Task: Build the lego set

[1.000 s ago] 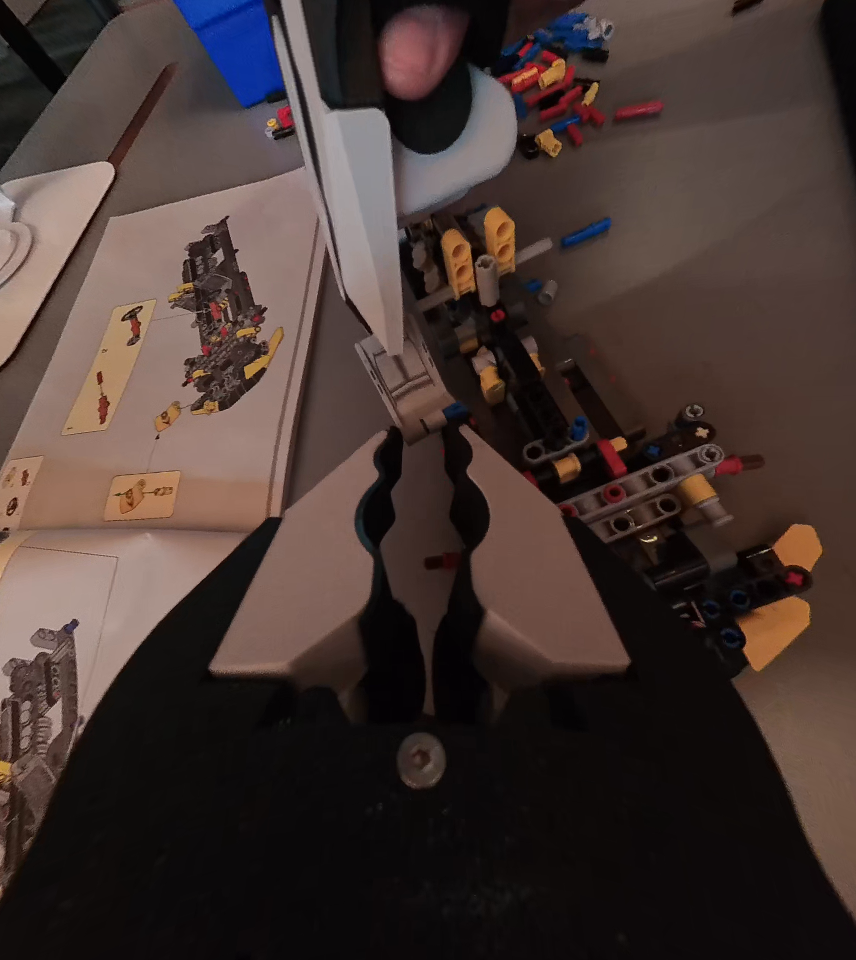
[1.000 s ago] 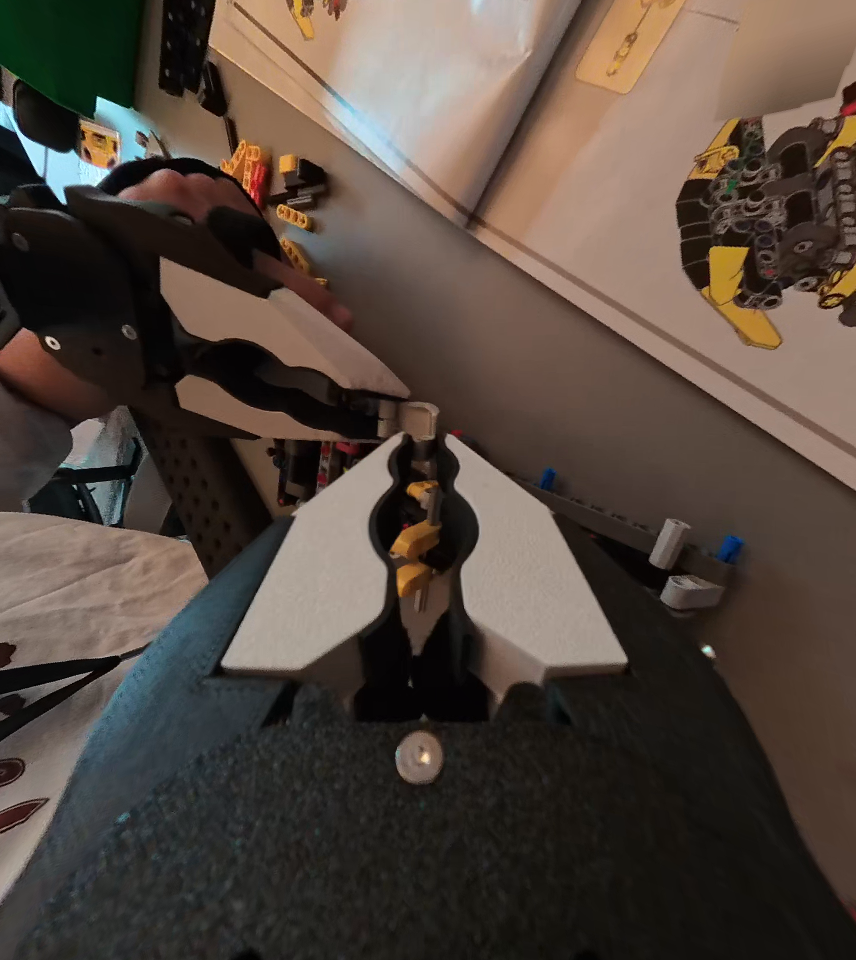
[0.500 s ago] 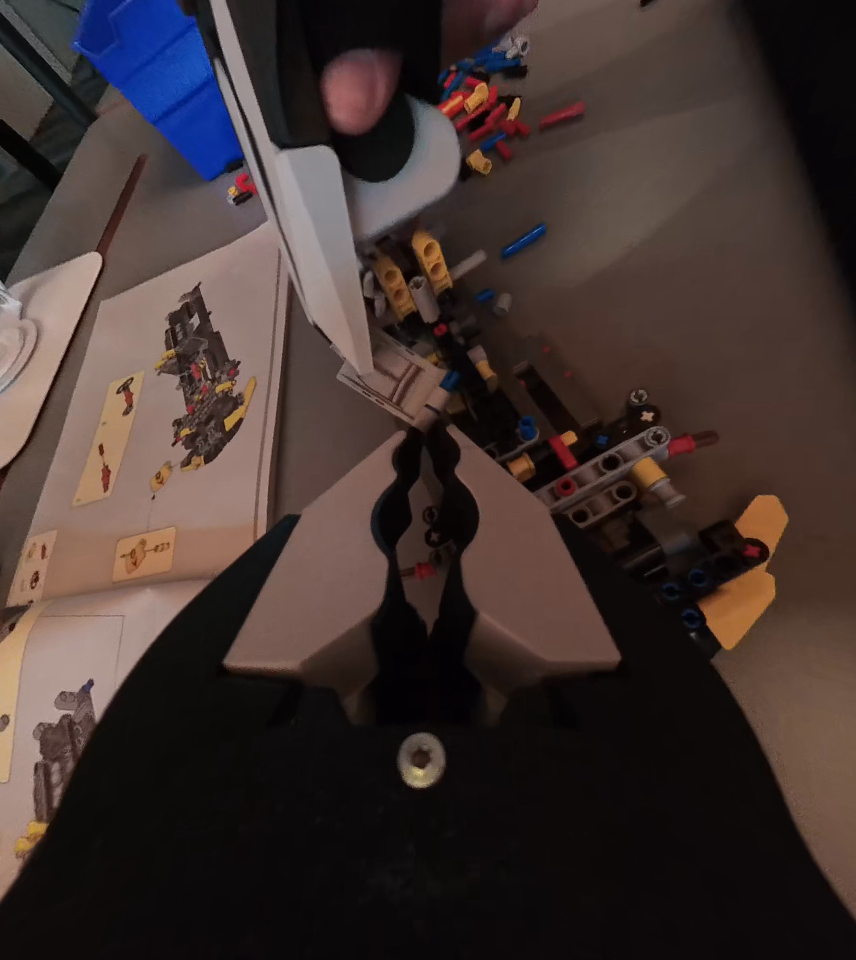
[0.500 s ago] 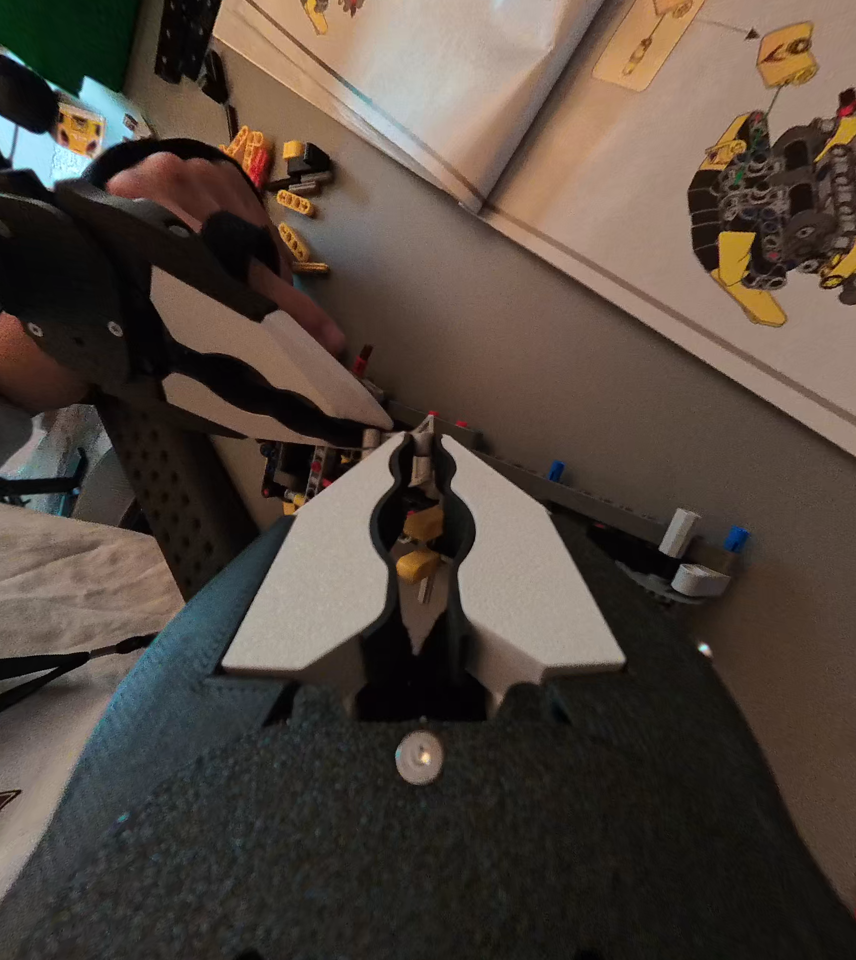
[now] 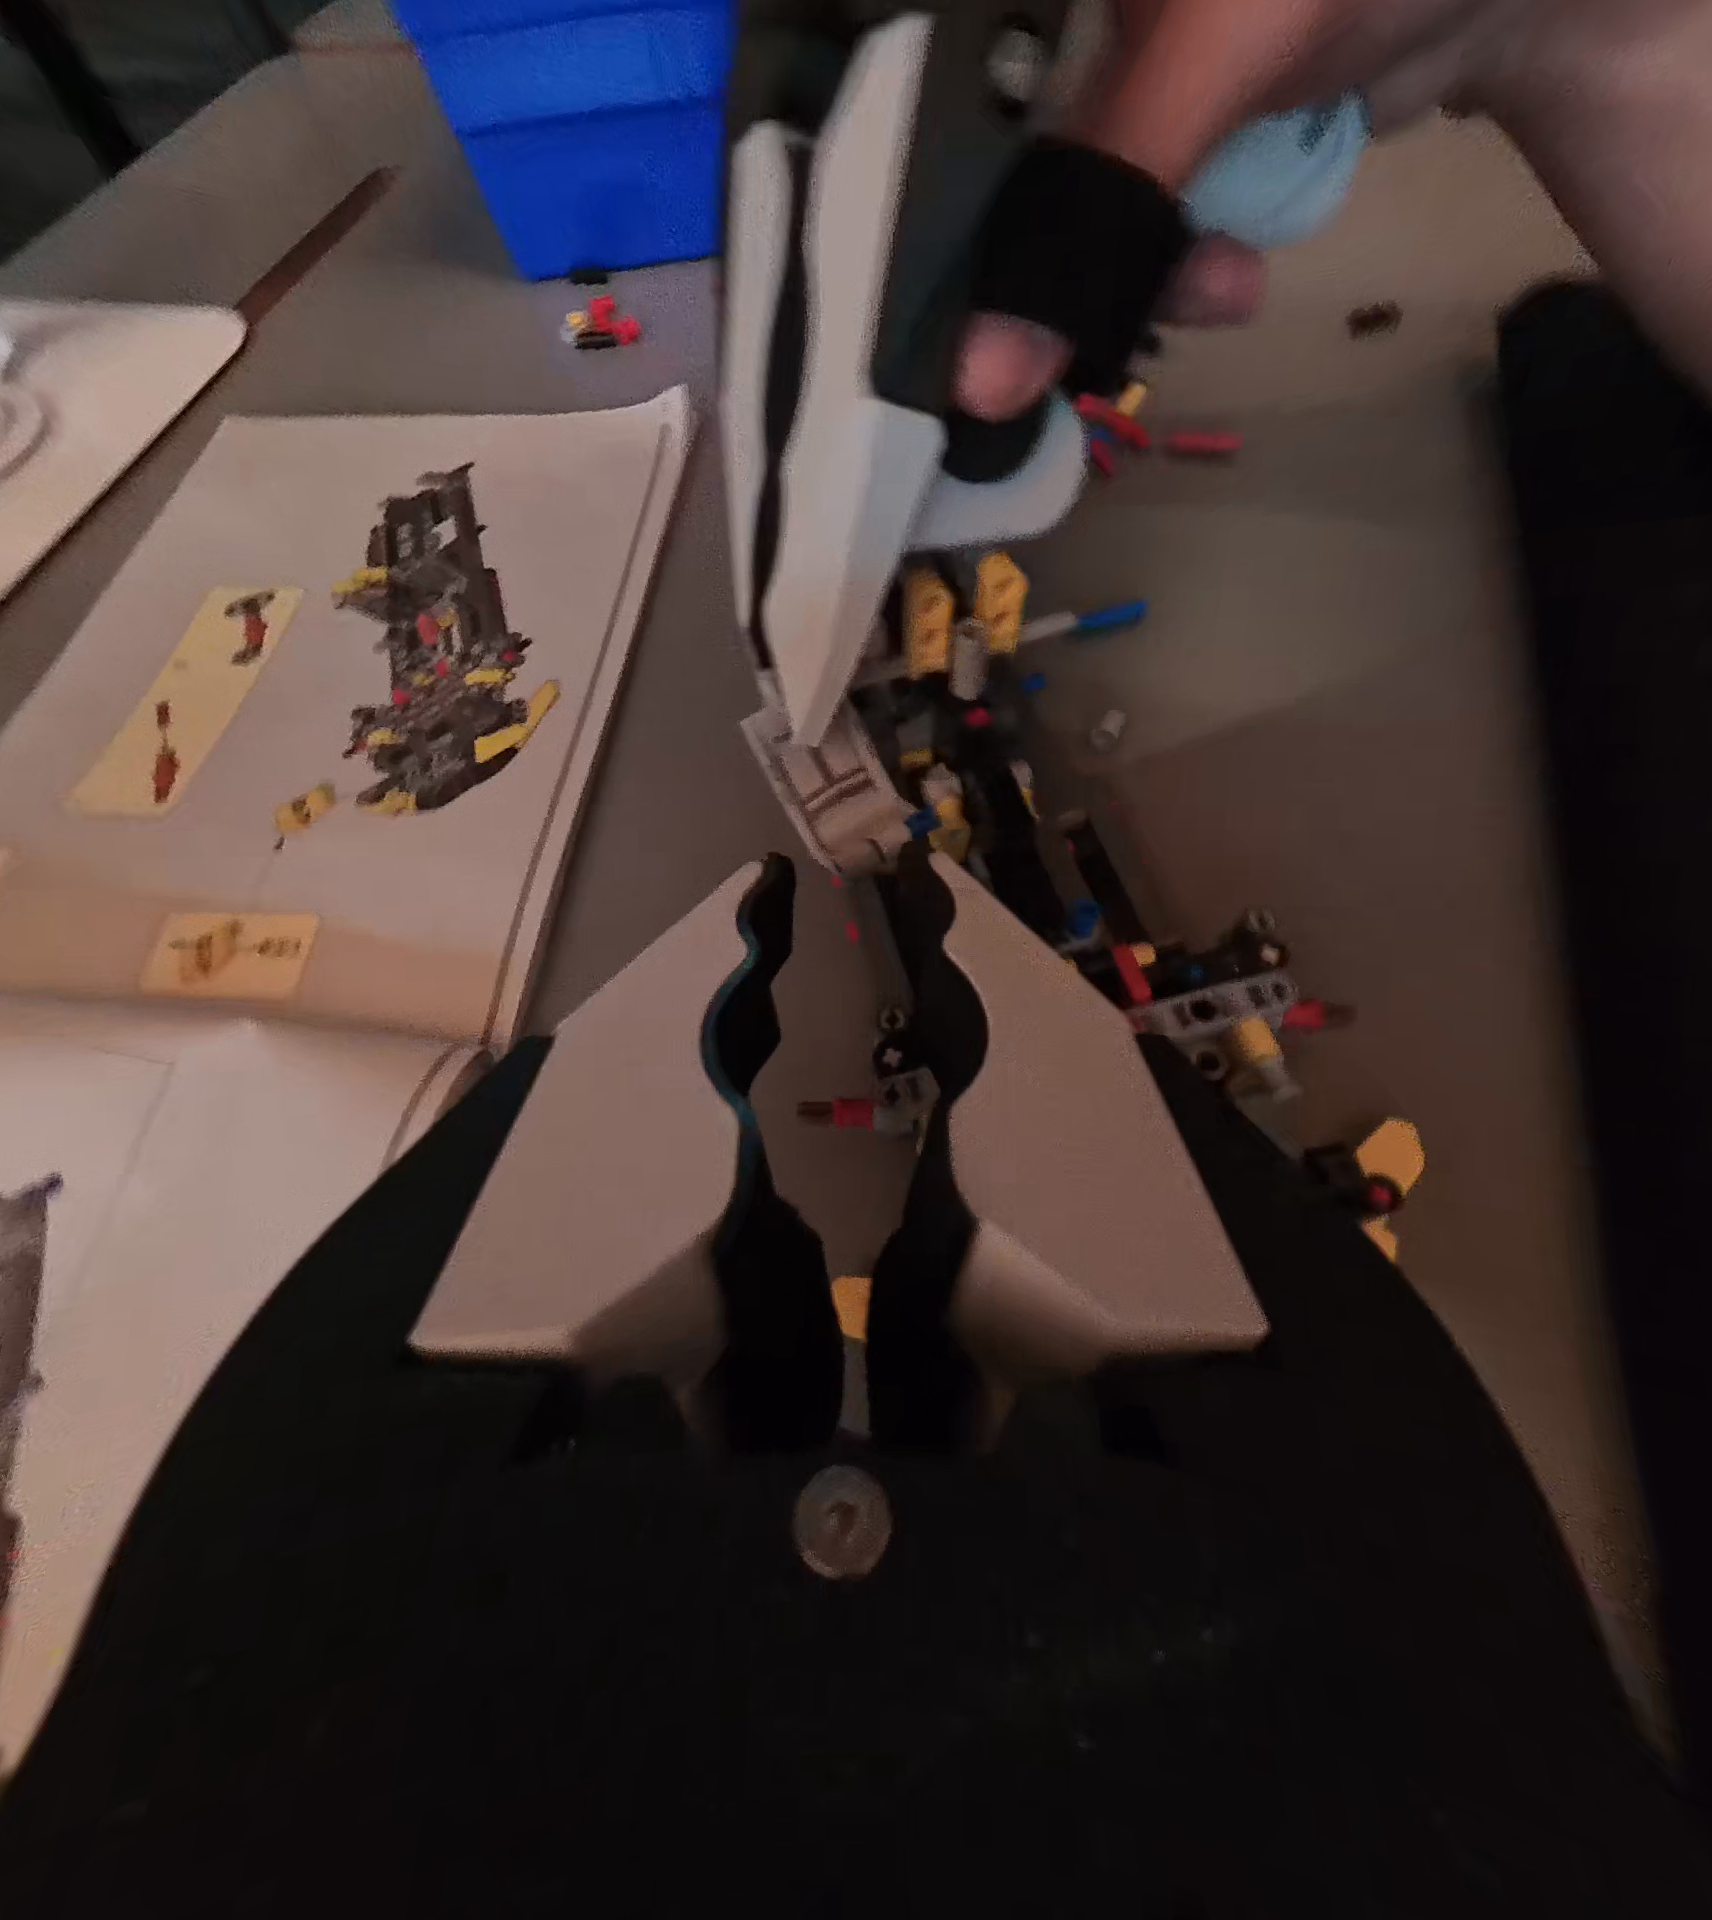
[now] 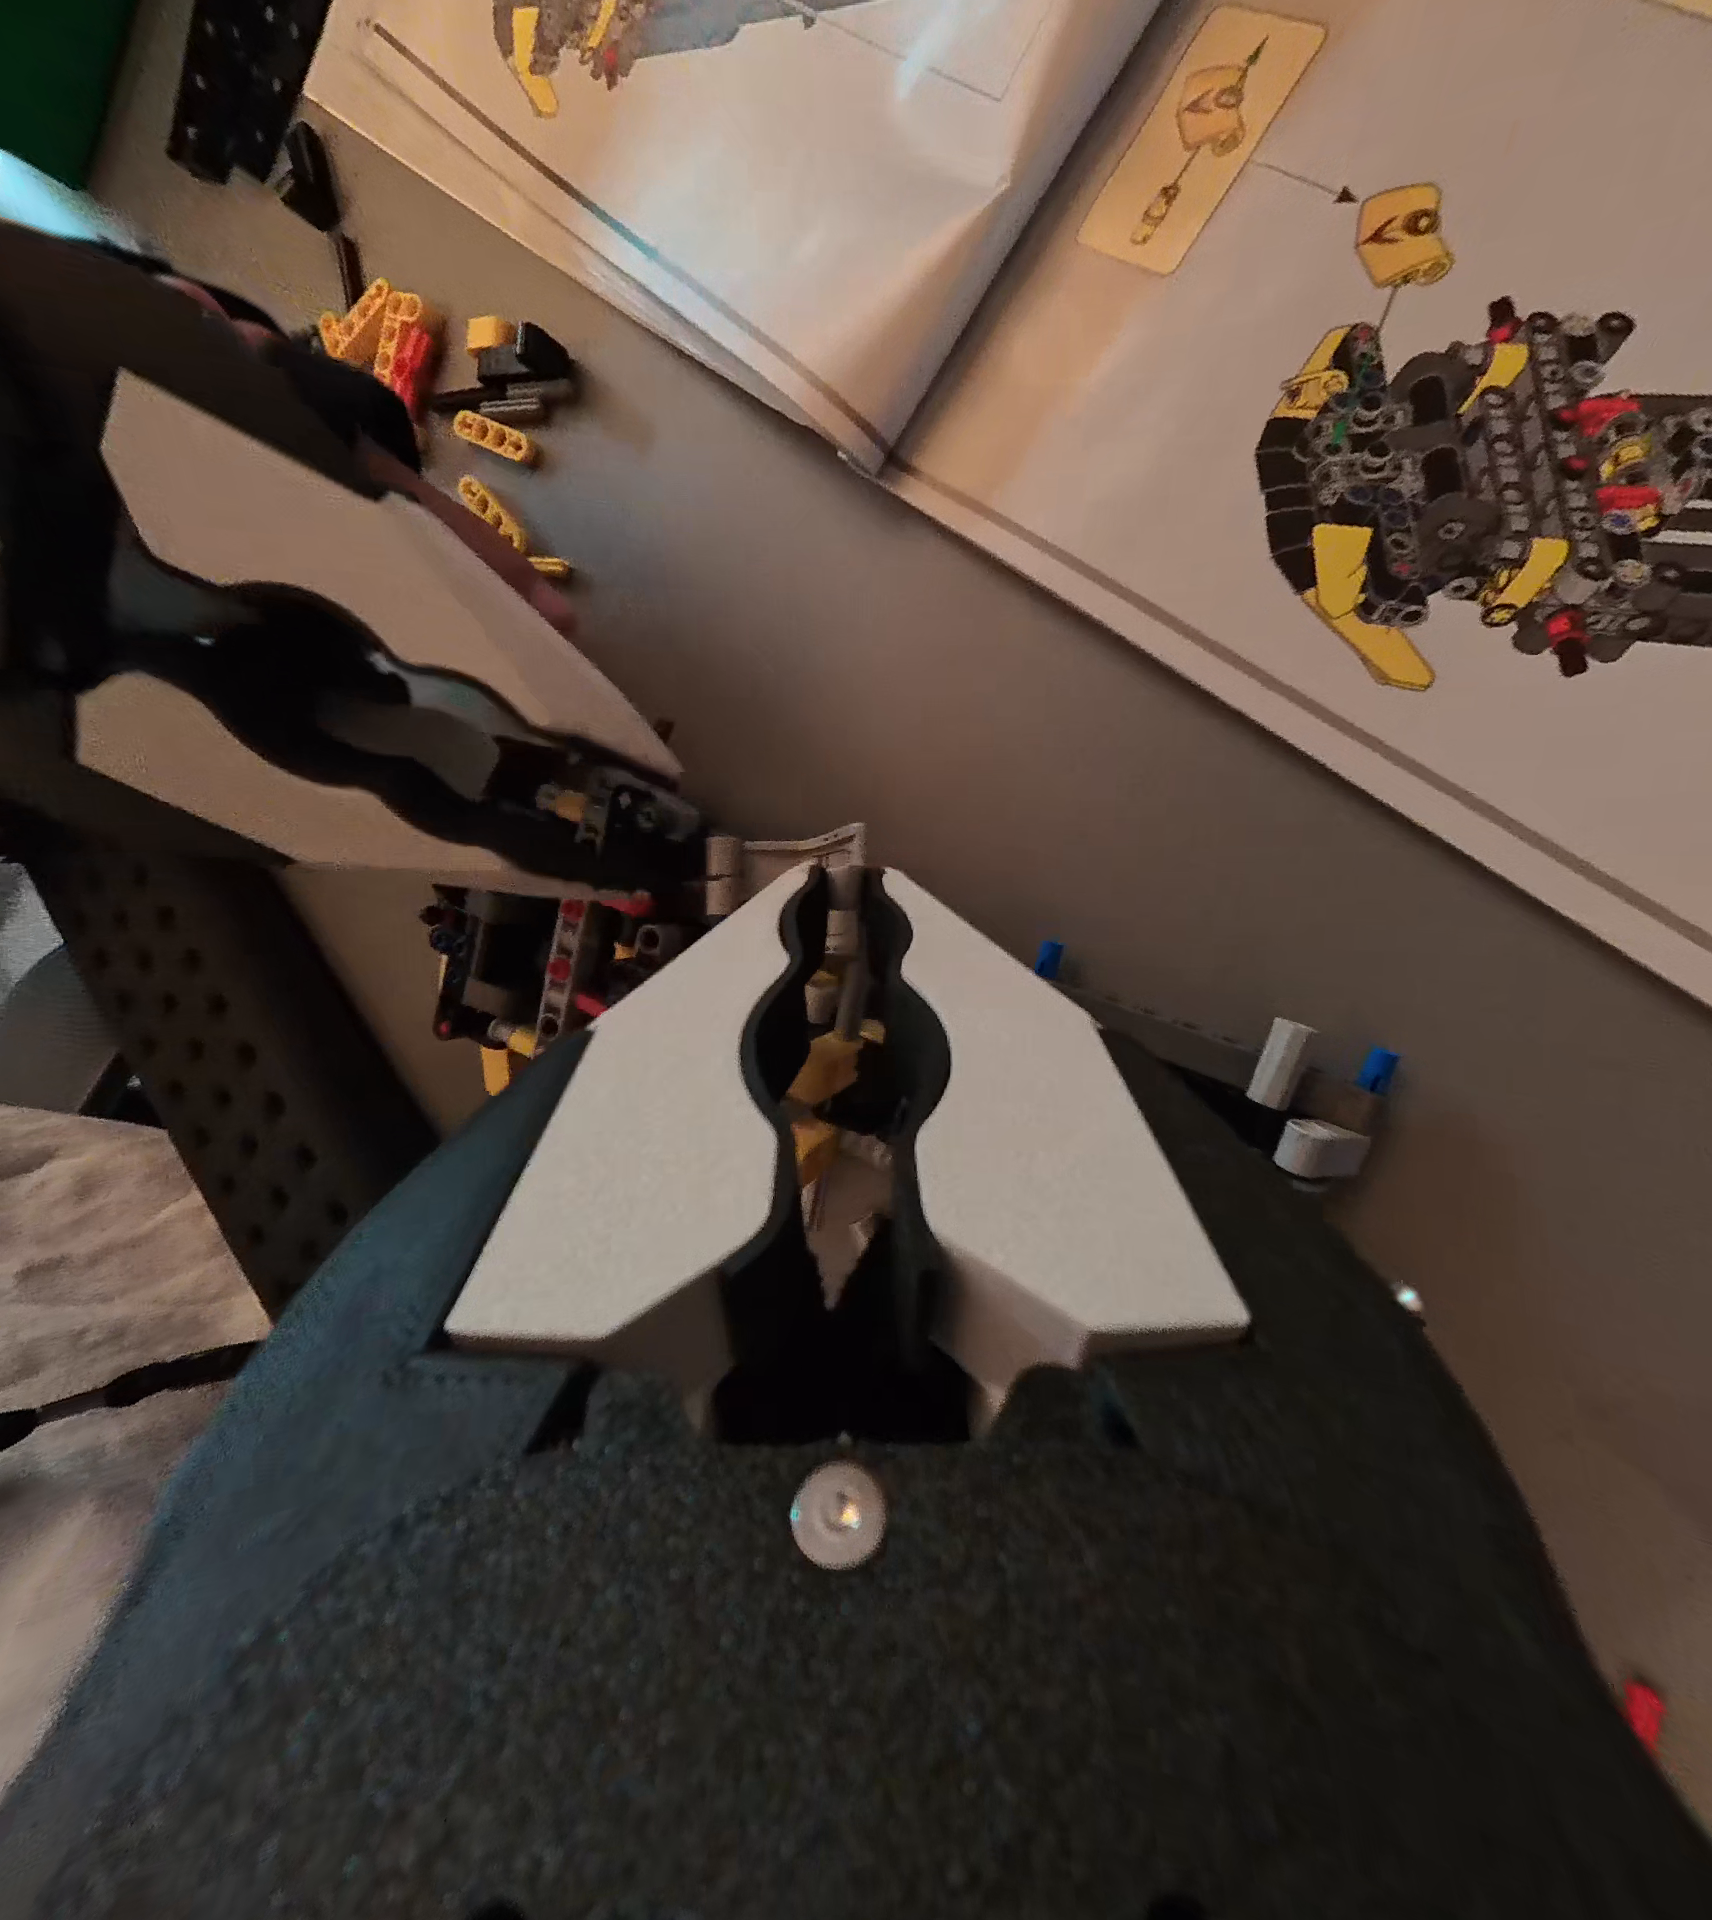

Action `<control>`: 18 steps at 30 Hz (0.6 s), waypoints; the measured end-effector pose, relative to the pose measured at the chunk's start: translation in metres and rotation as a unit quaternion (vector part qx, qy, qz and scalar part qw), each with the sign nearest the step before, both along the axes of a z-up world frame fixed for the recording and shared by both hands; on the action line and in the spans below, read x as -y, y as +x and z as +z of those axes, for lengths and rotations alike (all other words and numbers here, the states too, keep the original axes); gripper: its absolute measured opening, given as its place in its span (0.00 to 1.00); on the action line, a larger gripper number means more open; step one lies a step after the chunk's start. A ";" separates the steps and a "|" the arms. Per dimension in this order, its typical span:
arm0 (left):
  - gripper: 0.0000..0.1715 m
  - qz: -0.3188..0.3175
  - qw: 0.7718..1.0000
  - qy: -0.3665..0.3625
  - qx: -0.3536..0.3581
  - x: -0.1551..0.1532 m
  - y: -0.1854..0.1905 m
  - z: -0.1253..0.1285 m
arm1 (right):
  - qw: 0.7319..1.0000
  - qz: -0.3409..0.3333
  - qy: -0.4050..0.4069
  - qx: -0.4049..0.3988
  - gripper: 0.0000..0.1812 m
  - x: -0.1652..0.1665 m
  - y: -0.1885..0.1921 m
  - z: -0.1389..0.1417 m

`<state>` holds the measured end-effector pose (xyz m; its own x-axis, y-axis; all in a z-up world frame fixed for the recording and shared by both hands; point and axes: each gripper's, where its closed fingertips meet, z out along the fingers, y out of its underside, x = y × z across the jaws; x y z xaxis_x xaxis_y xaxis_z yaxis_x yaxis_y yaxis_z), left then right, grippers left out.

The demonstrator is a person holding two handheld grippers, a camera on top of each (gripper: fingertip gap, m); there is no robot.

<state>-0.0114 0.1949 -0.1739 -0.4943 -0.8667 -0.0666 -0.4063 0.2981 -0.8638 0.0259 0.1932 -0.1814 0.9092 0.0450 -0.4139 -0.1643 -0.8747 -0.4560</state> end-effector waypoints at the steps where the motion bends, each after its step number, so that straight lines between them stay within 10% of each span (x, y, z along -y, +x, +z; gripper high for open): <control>1: 0.10 0.019 0.999 -0.023 -0.014 -0.002 0.002 0.001 | 1.000 -0.001 0.005 0.007 0.03 -0.001 0.000 0.001; 18: 0.09 0.090 0.985 0.100 0.104 -0.012 0.018 0.023 | 0.994 -0.046 0.097 -0.008 0.03 -0.014 0.011 0.033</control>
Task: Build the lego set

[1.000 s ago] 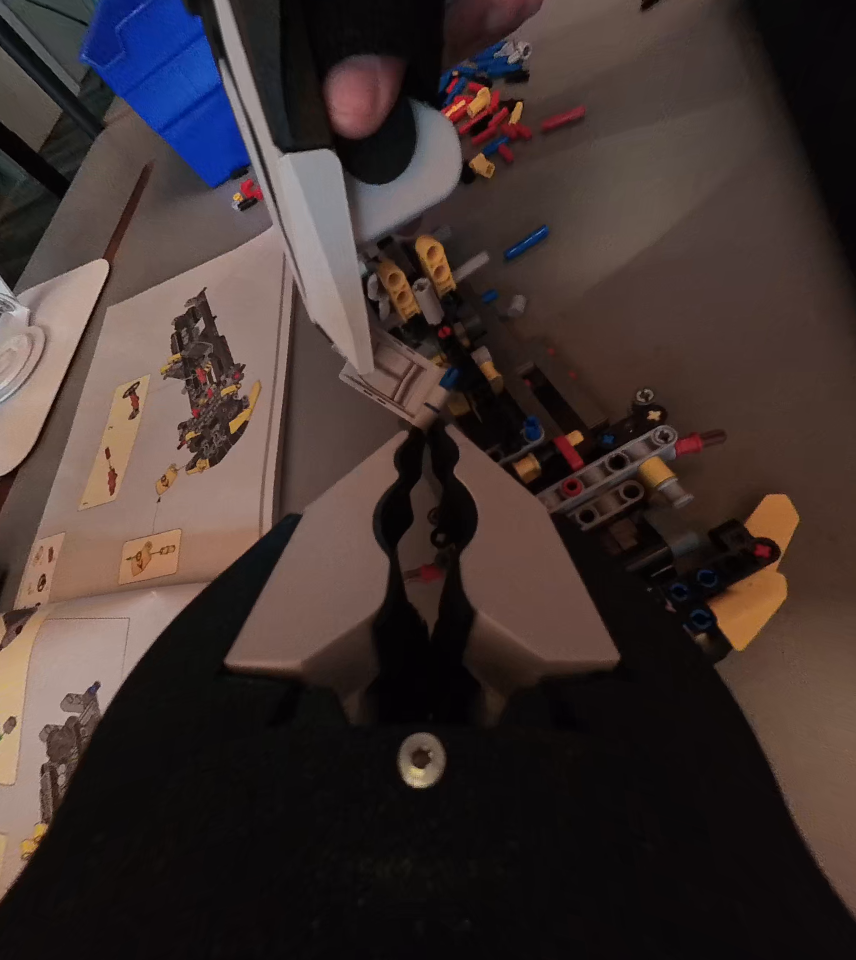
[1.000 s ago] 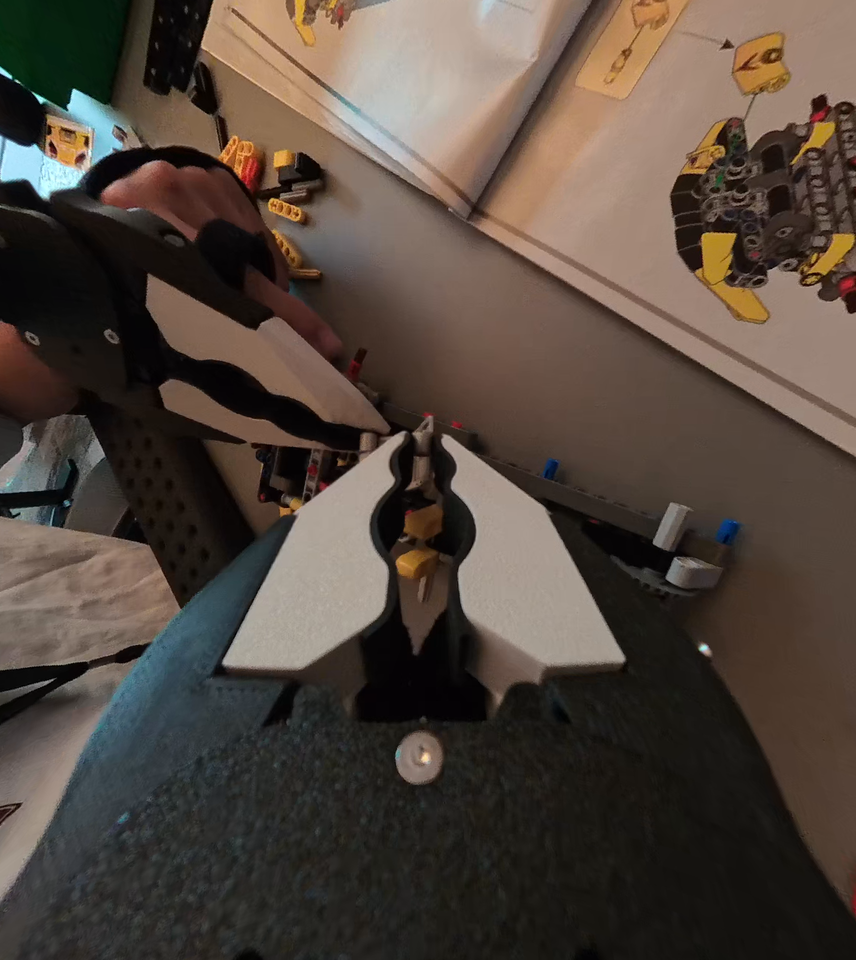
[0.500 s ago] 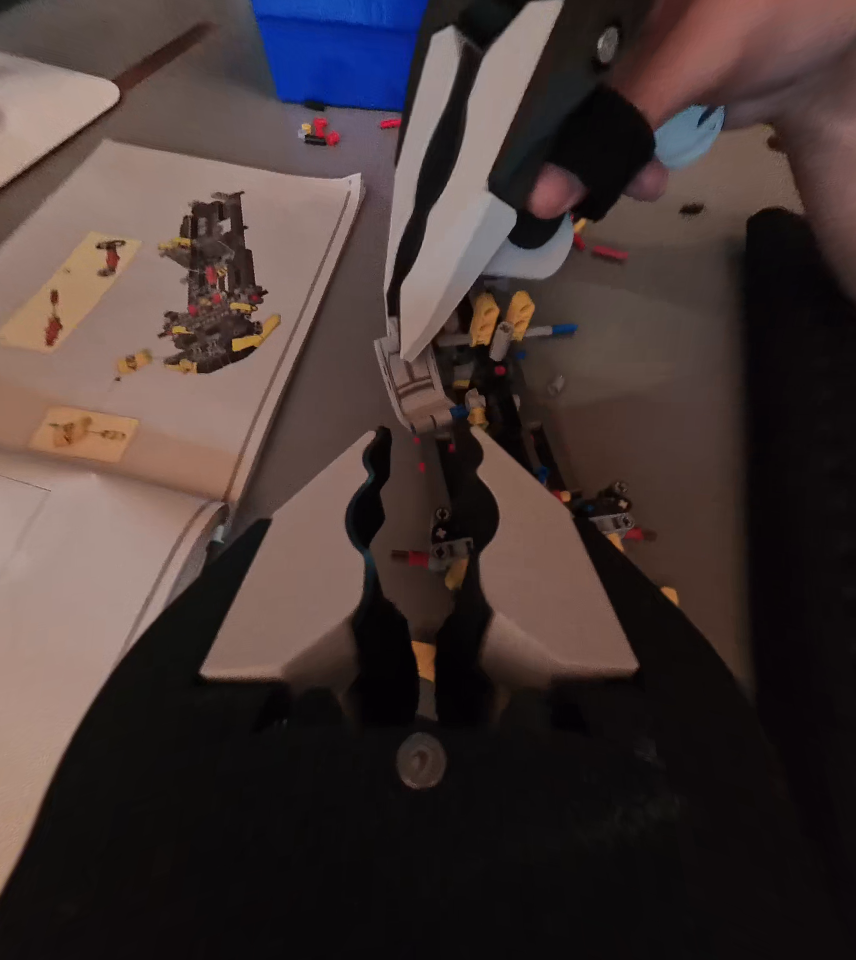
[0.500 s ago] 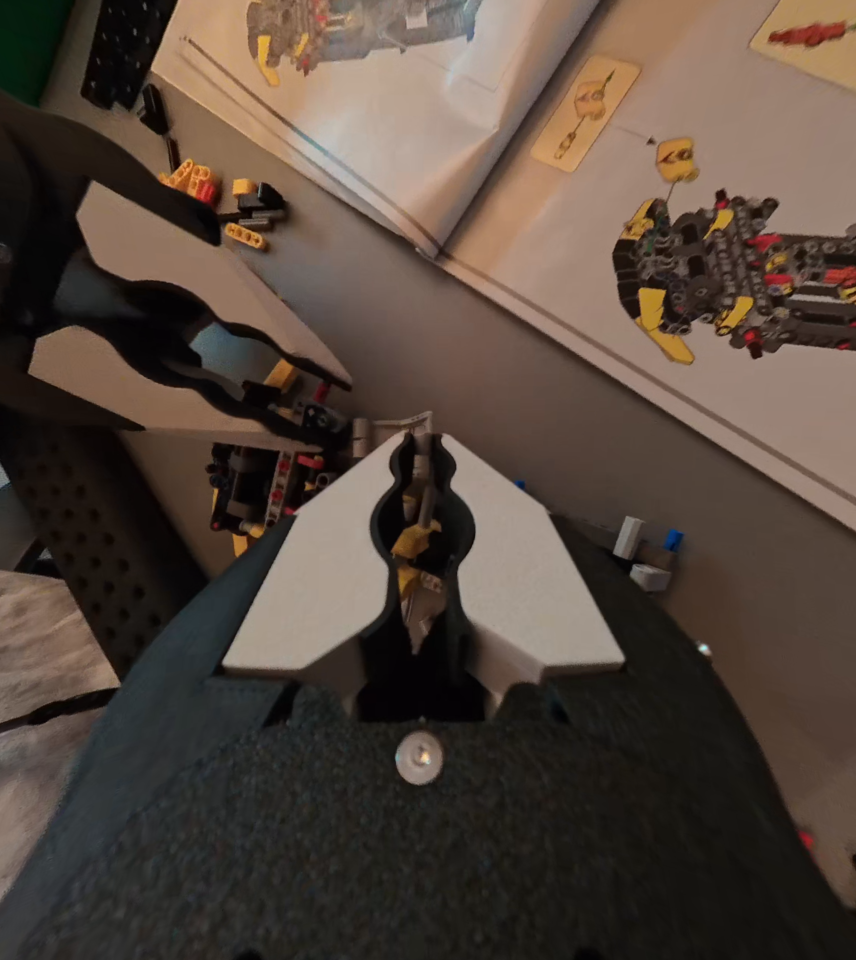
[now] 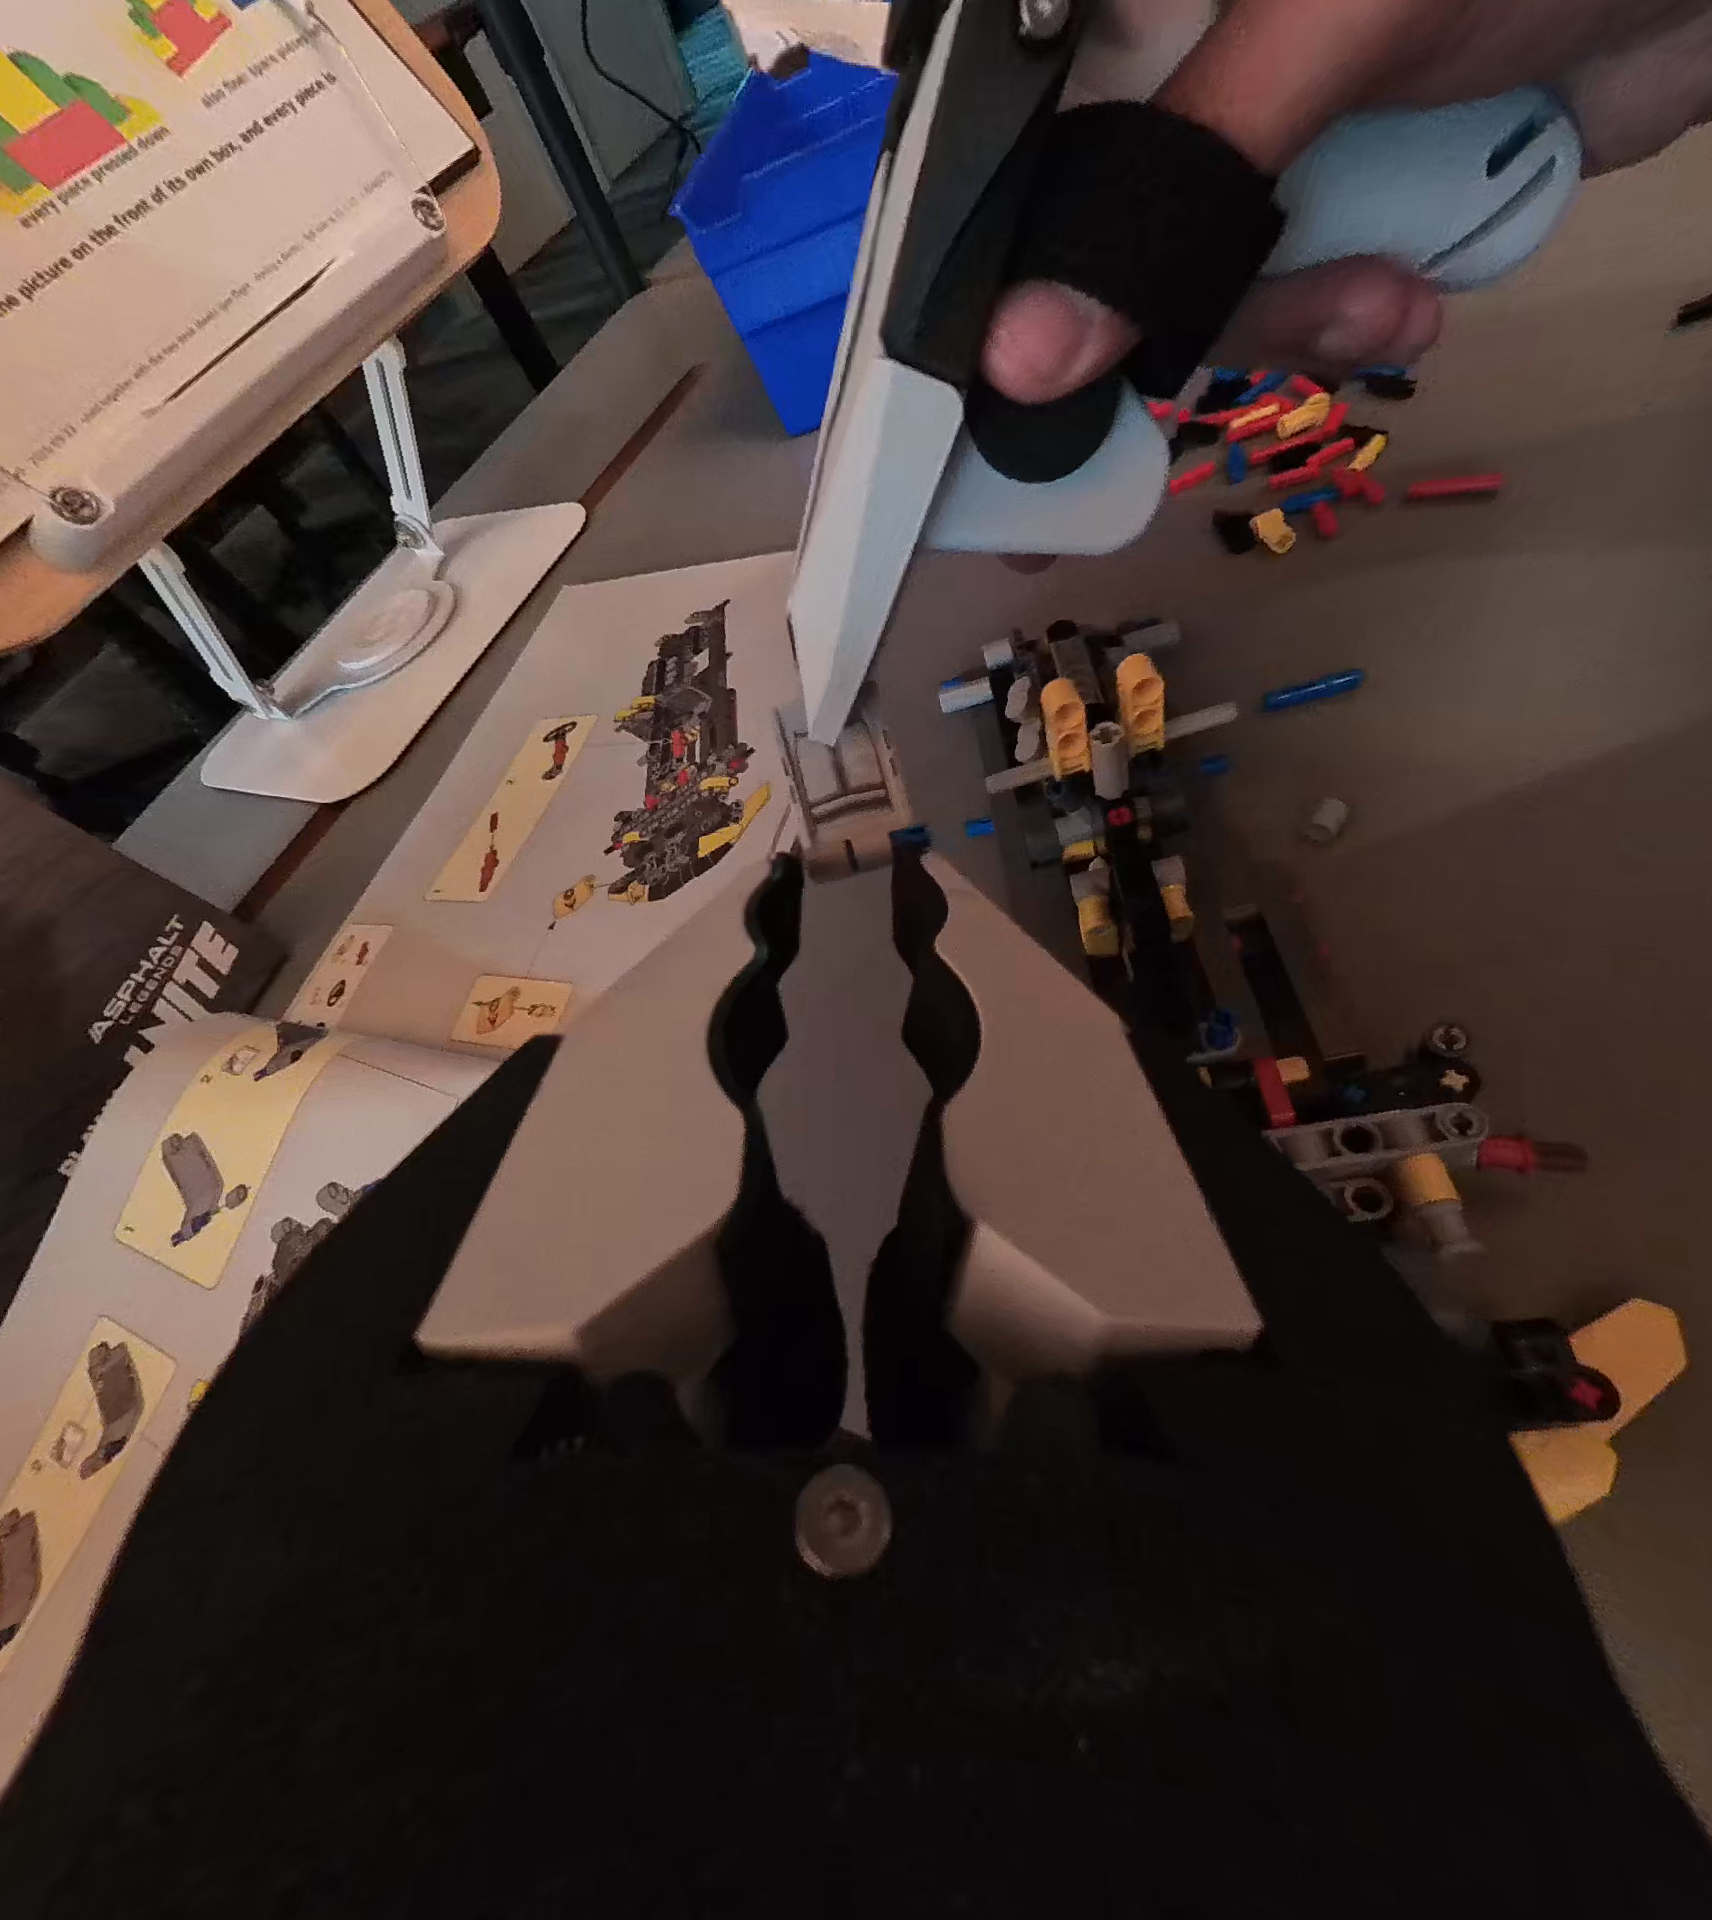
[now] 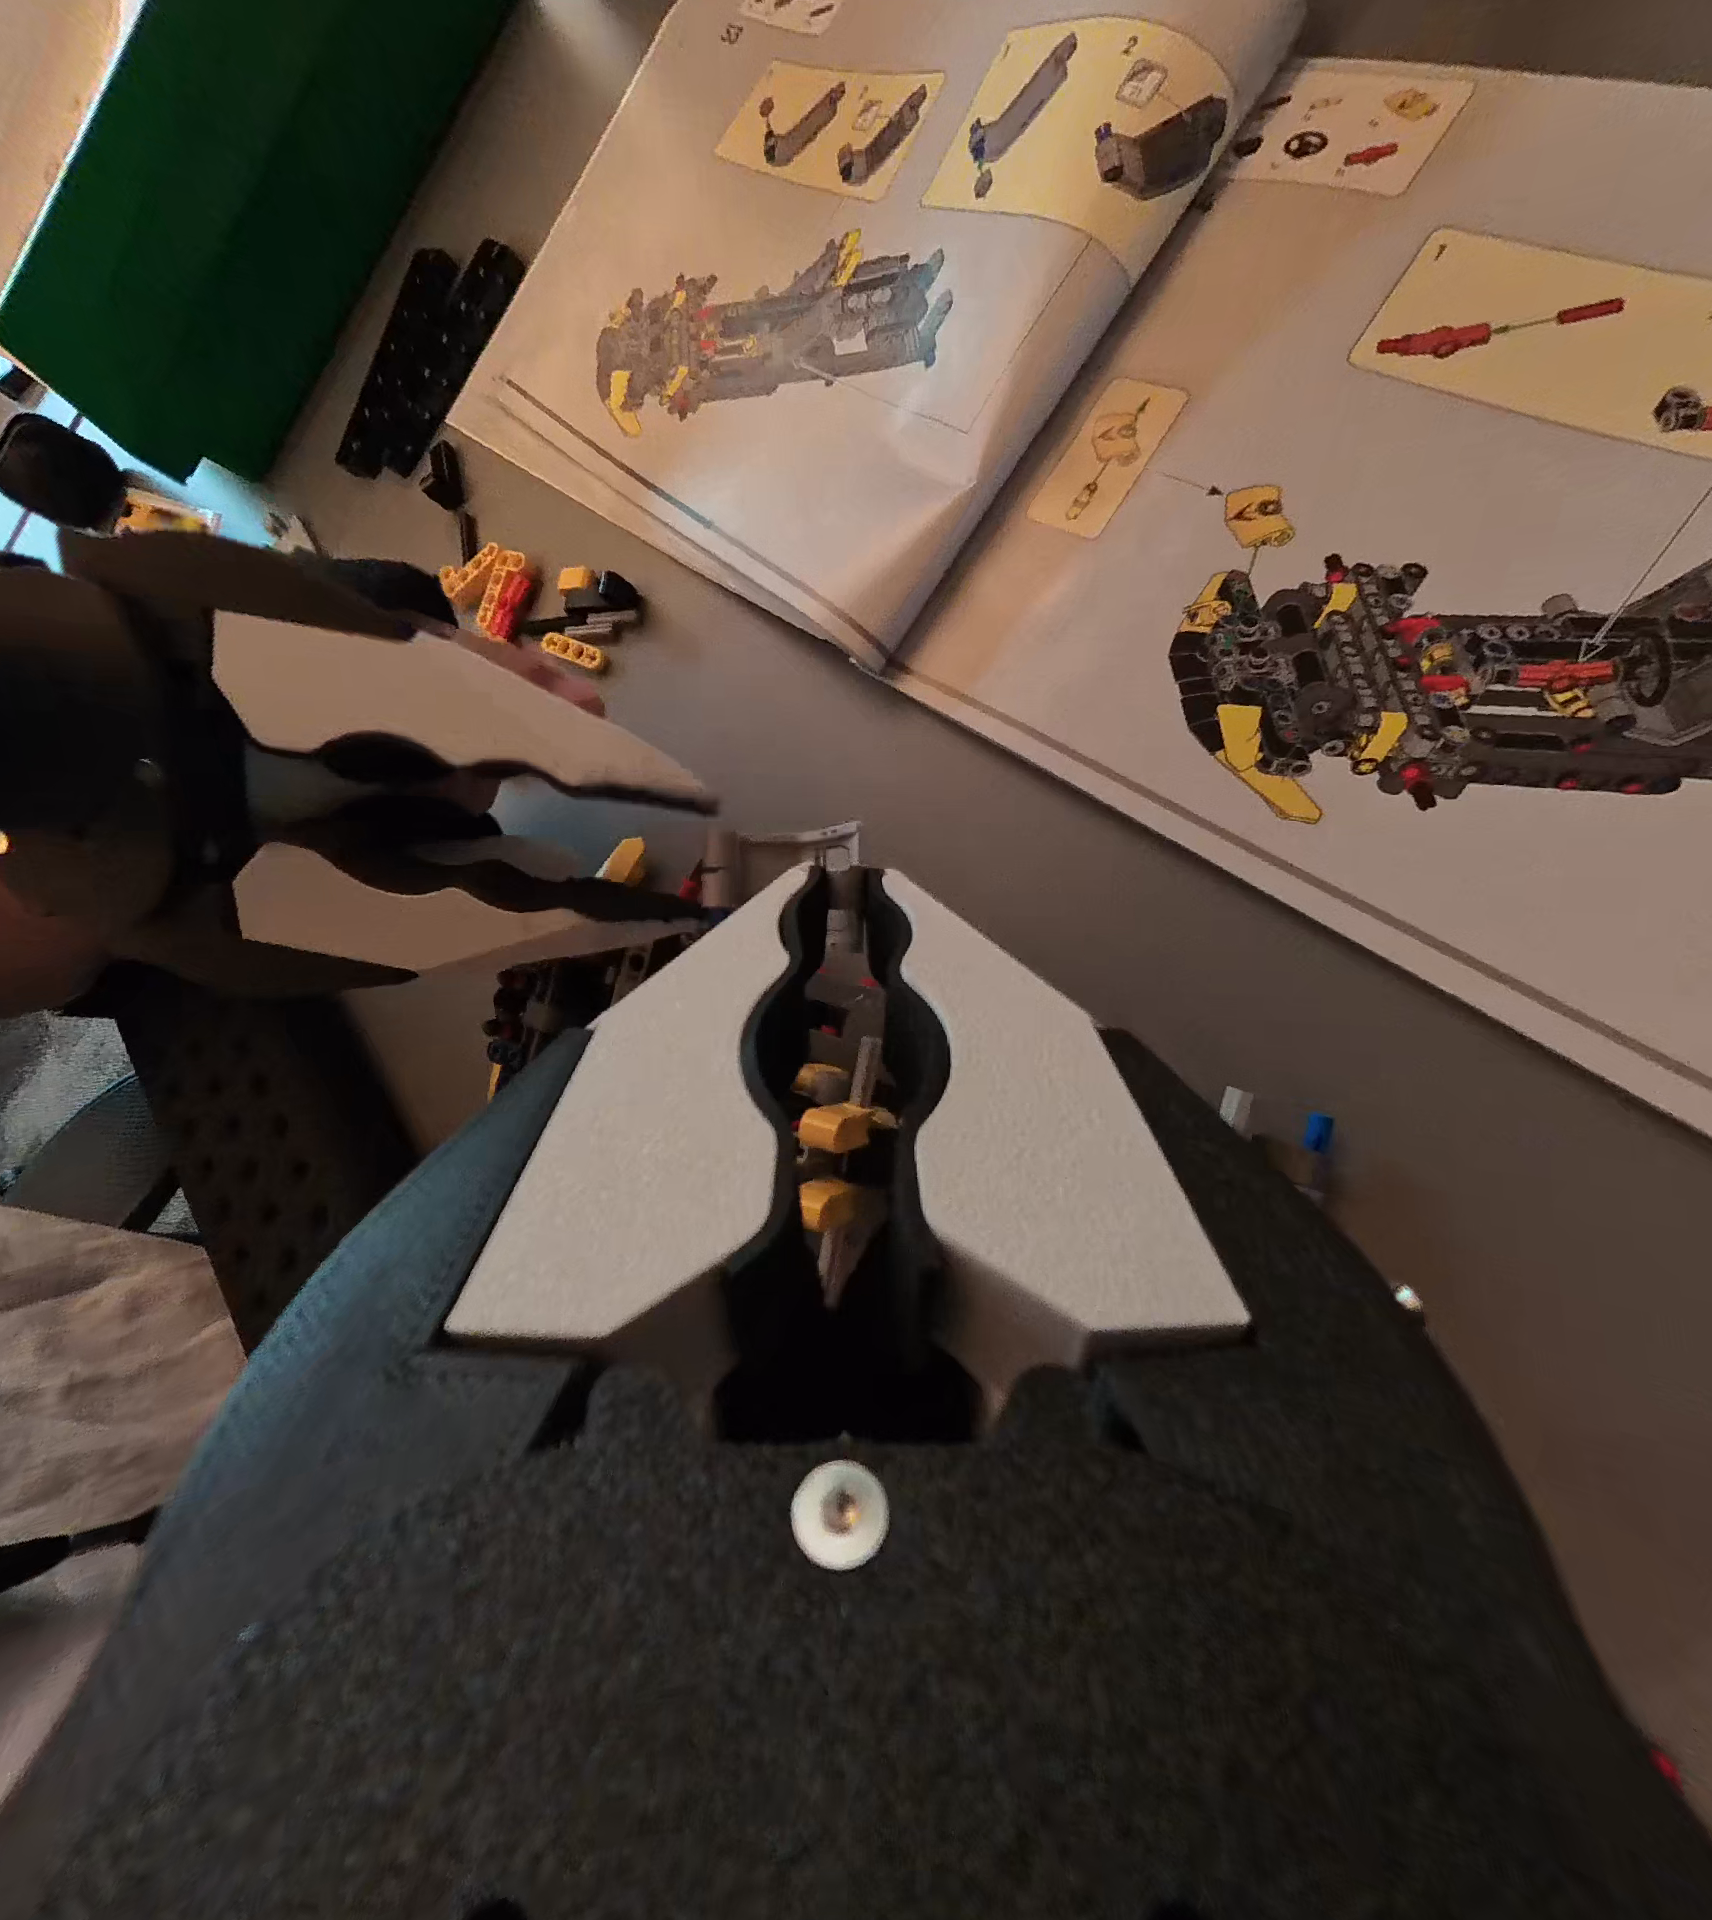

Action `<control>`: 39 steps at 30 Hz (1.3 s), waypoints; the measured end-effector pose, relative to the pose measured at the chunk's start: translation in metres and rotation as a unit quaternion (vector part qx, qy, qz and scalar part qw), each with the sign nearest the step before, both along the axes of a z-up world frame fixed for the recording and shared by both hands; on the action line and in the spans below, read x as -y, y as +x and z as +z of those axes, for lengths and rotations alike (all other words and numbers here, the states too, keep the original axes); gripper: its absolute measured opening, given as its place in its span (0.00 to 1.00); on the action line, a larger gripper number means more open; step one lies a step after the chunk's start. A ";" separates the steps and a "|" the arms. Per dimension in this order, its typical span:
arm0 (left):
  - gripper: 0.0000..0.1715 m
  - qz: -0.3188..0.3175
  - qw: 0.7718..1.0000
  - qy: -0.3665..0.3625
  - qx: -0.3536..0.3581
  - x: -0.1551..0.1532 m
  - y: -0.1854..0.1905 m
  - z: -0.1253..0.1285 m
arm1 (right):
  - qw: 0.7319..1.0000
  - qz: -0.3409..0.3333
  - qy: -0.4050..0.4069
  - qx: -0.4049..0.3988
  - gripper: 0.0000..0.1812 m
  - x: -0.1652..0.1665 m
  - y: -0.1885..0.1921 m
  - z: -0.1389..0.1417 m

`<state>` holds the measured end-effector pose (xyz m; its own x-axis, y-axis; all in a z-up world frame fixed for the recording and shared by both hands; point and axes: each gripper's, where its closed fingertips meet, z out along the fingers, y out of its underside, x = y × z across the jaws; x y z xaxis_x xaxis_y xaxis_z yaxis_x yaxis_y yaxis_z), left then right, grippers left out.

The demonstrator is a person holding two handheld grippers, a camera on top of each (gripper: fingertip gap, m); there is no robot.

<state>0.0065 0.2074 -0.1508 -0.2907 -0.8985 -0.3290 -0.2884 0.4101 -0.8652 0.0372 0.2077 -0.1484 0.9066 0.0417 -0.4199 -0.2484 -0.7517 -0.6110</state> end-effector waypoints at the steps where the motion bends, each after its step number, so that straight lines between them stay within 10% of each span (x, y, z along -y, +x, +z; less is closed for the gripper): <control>1: 0.08 -0.002 1.000 0.003 0.003 0.001 0.000 0.000 | 1.000 0.000 0.002 -0.004 0.03 0.000 0.000 0.001; 23: 0.03 -0.023 0.999 -0.022 0.028 -0.001 -0.006 0.012 | 0.999 0.003 0.008 -0.044 0.03 0.000 -0.005 0.004; 27: 0.17 -0.047 0.979 -0.200 0.010 -0.003 -0.012 0.029 | 0.988 0.096 0.082 0.092 0.03 -0.001 -0.009 0.015; 31: 0.17 -0.120 0.914 -0.383 -0.051 0.006 -0.021 0.039 | 0.912 0.273 0.227 0.205 0.03 0.009 -0.051 0.030; 39: 0.05 -0.170 0.938 -0.285 -0.096 0.025 -0.039 0.018 | 0.906 0.320 0.193 0.197 0.03 0.019 -0.060 0.017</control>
